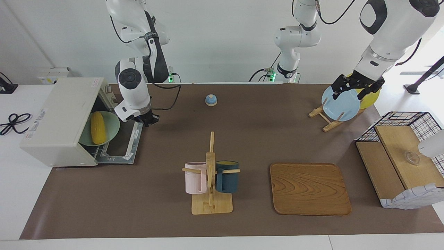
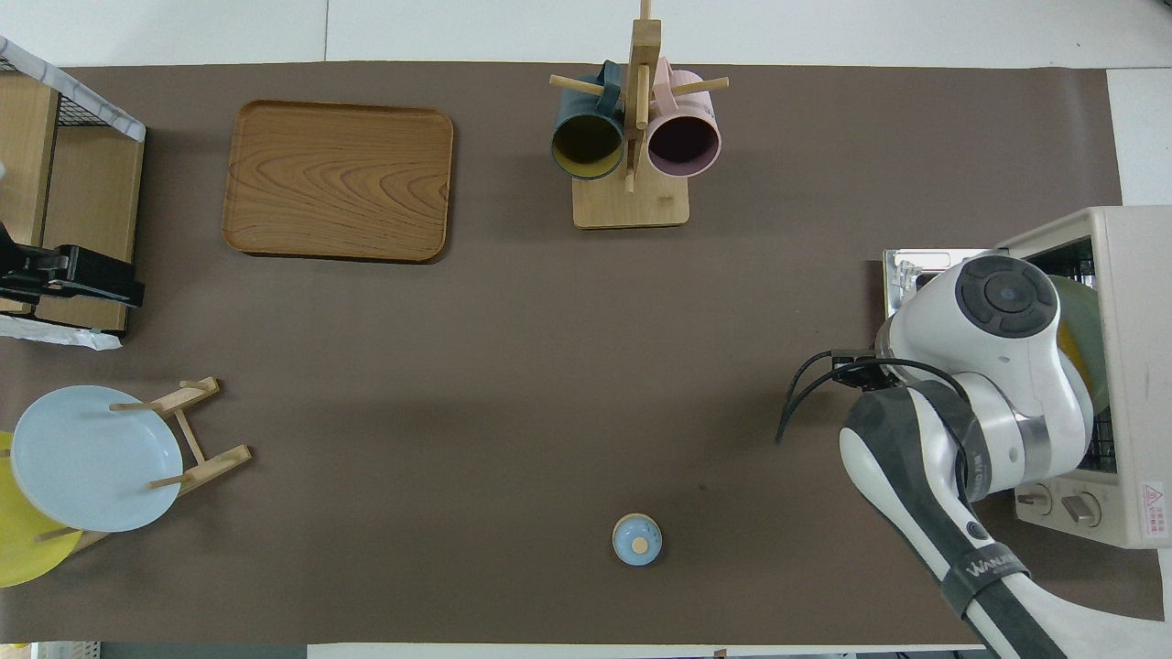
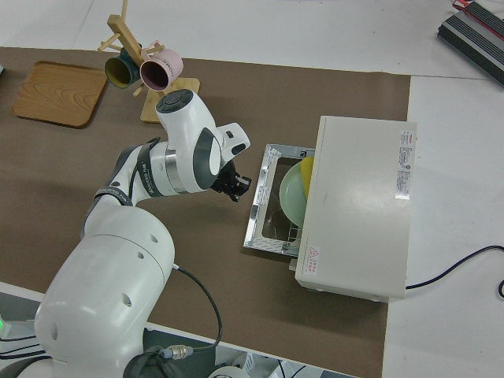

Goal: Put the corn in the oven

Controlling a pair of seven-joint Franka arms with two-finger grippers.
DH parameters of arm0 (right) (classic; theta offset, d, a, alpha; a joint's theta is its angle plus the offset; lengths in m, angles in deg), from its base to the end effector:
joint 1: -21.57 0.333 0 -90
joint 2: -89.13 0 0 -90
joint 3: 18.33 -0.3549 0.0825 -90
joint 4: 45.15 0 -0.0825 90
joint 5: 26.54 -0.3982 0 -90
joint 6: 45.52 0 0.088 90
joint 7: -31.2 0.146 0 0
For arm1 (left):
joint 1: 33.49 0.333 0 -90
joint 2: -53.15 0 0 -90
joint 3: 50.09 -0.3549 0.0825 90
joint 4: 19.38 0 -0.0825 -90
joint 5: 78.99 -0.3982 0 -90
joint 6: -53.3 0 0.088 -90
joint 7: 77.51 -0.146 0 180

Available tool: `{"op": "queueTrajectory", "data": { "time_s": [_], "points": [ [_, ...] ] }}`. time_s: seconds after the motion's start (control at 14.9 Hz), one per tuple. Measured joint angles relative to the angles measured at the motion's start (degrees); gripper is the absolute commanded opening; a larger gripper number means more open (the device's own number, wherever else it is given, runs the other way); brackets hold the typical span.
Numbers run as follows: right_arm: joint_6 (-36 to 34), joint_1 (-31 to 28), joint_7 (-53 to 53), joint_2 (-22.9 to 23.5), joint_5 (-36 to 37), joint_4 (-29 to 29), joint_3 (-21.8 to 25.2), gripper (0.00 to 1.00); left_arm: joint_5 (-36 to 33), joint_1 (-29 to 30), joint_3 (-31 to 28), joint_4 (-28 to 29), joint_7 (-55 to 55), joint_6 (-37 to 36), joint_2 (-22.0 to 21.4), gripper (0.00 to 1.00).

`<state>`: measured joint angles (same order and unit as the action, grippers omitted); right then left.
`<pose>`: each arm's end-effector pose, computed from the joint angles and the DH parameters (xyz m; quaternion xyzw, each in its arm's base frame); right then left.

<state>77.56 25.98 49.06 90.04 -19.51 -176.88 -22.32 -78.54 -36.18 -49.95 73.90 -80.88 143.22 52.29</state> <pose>0.4958 0.0640 0.3193 0.9944 -0.0445 -0.0701 0.0655 0.5593 -0.0288 0.6050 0.9983 -0.0540 -0.0218 0.0040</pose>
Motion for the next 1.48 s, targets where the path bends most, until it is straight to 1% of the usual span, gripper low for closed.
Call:
{"op": "queueTrajectory", "data": {
  "time_s": [0.27, 0.54, 1.01, 1.21, 1.34, 1.48],
  "points": [
    [2.15, -0.31, 0.18, -1.21, -0.01, -3.67, 0.09, 0.00, 0.00, 0.00, 0.00, 0.00, 0.00, 0.00, 0.00, 1.00],
    [7.44, -2.53, -0.04, -2.62, -0.01, -8.16, 0.27, 0.00, 0.00, 0.00, 0.00, 0.00, 0.00, 0.00, 0.00, 1.00],
    [7.84, -3.17, -1.47, -3.36, 0.05, -9.21, 0.34, 0.00, 0.00, 0.00, 0.00, 0.00, 0.00, 0.00, 0.00, 1.00],
    [5.27, -3.36, -2.05, -3.48, 2.15, -8.11, 0.18, 0.00, 0.00, 0.00, 0.00, 0.00, 0.00, 0.00, 0.00, 1.00],
    [0.29, -2.91, -2.05, -3.50, 4.42, -5.35, -0.54, 0.00, 0.00, 0.00, 0.00, 0.00, 0.00, 0.00, 0.00, 1.00],
    [-5.76, -2.37, -2.04, -3.64, 6.90, -1.09, -0.80, 0.00, 0.00, 0.00, 0.00, 0.00, 0.00, 0.00, 0.00, 1.00]
  ]
}}
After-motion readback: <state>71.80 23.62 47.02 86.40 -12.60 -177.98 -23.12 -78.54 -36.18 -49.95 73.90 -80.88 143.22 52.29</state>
